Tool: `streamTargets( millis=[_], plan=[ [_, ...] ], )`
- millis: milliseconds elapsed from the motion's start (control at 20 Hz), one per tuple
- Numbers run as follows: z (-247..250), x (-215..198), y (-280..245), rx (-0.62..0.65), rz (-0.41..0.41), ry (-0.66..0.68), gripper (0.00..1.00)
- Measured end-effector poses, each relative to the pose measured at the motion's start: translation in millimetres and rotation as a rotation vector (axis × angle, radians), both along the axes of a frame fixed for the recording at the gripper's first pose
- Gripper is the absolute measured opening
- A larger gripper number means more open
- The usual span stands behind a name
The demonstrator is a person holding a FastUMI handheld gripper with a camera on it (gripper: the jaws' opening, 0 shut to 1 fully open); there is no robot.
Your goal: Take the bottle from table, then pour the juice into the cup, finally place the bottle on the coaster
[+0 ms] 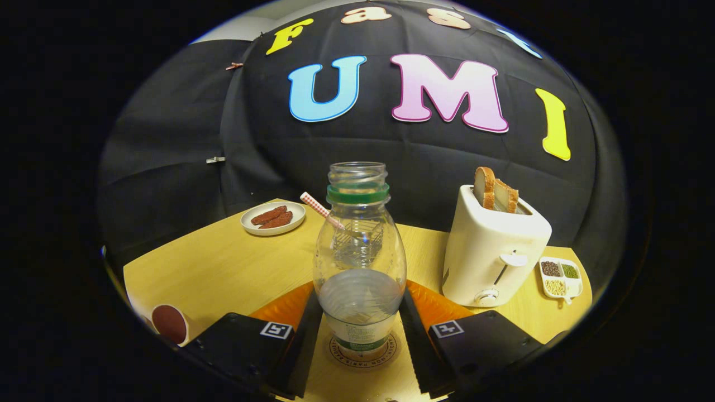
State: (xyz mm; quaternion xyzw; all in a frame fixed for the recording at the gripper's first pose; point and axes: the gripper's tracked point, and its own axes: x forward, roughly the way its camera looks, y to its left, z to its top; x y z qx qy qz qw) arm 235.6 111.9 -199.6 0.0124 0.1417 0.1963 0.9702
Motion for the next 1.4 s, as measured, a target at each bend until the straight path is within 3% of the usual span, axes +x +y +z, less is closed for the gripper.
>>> streamTargets(
  millis=[350, 500, 1000, 1250, 1400],
  plan=[
    [-6.7, -3.4, -0.5, -0.005, 0.004, 0.021, 0.79],
    [-4.6, -7.6, -6.6, -0.007, -0.008, 0.036, 1.00],
    [37.4, -46.1, -19.8, -0.025, 0.033, -0.014, 0.99],
    [93.0, -73.7, -45.3, -0.101, 0.027, -0.156, 0.98],
    [136.1, -90.5, -72.1, -0.115, -0.023, -0.223, 0.97]
  ],
)
